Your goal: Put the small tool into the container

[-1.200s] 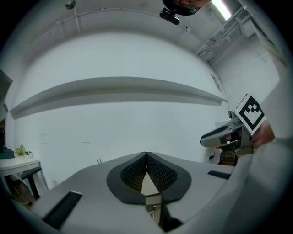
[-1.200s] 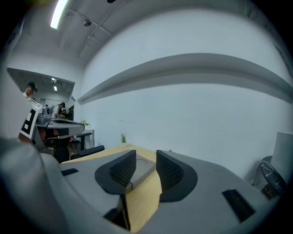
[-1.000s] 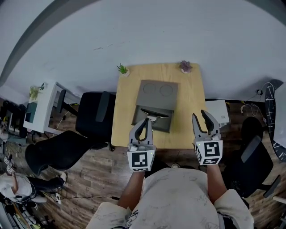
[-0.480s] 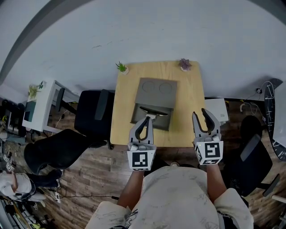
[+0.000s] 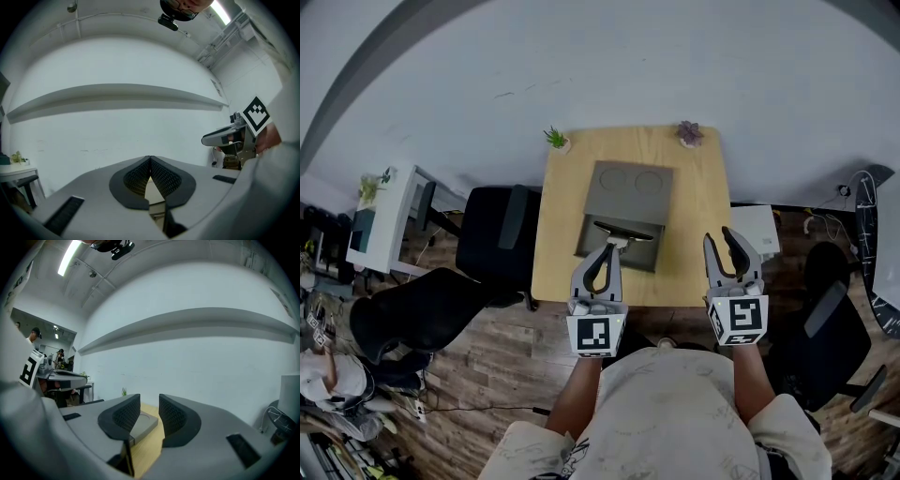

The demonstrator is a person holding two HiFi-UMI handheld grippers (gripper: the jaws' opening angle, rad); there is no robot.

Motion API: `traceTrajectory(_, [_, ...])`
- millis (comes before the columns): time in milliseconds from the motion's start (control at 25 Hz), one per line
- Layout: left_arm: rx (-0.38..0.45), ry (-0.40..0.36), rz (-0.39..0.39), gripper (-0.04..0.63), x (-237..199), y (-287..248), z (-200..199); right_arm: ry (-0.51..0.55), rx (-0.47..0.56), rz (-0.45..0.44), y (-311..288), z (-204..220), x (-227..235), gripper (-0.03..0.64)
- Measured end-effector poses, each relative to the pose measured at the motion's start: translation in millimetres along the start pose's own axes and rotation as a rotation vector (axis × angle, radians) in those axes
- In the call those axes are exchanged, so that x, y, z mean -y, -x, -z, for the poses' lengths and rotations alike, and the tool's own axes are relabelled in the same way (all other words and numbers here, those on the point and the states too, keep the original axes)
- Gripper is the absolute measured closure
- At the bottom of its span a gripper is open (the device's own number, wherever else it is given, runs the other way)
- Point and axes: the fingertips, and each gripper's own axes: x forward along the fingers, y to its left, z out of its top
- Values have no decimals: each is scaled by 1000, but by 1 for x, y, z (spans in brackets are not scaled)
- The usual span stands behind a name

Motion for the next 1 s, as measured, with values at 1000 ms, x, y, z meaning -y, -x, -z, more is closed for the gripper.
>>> traceTrajectory(1000, [24, 14, -47, 589, -19, 21, 1, 25, 29, -48, 4, -4, -30, 595])
